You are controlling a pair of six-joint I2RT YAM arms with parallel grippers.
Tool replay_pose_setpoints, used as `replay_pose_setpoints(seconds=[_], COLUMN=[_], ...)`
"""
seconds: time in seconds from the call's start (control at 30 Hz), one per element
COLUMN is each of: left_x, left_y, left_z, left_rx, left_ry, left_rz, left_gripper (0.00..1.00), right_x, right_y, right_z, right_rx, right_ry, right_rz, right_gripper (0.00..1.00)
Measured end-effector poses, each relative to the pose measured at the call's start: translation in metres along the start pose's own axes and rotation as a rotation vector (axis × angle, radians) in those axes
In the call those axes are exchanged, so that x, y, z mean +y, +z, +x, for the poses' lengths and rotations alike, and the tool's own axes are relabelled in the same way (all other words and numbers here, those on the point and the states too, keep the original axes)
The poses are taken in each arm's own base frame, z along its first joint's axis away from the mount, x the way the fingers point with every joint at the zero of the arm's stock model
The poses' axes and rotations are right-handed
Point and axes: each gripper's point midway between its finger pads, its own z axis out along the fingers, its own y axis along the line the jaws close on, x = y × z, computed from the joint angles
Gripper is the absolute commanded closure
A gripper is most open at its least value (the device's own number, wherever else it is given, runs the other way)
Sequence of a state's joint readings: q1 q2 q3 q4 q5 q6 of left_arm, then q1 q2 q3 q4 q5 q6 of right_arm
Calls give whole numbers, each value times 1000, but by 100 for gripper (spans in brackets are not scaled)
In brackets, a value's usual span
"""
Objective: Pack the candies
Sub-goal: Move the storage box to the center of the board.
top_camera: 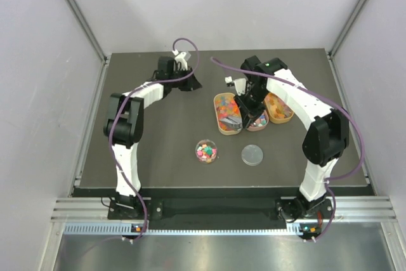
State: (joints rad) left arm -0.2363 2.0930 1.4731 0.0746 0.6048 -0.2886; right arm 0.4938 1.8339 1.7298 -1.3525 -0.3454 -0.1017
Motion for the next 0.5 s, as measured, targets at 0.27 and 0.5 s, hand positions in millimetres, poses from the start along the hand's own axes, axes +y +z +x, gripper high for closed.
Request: replay_pose_setpoints(seconds=[0.27,0.5], left_x=[7,-3], left_y=[46,56], left_z=[15,10], left_rx=[18,11], left_ry=[23,72], left_rz=[-3,-40], left_gripper=[82,100], right_x=[5,-2], right_y=[3,8], right_z=[0,0], right_rx=[8,25], right_ry=[22,56], right_rz=[-29,-20], right_gripper=[100,100])
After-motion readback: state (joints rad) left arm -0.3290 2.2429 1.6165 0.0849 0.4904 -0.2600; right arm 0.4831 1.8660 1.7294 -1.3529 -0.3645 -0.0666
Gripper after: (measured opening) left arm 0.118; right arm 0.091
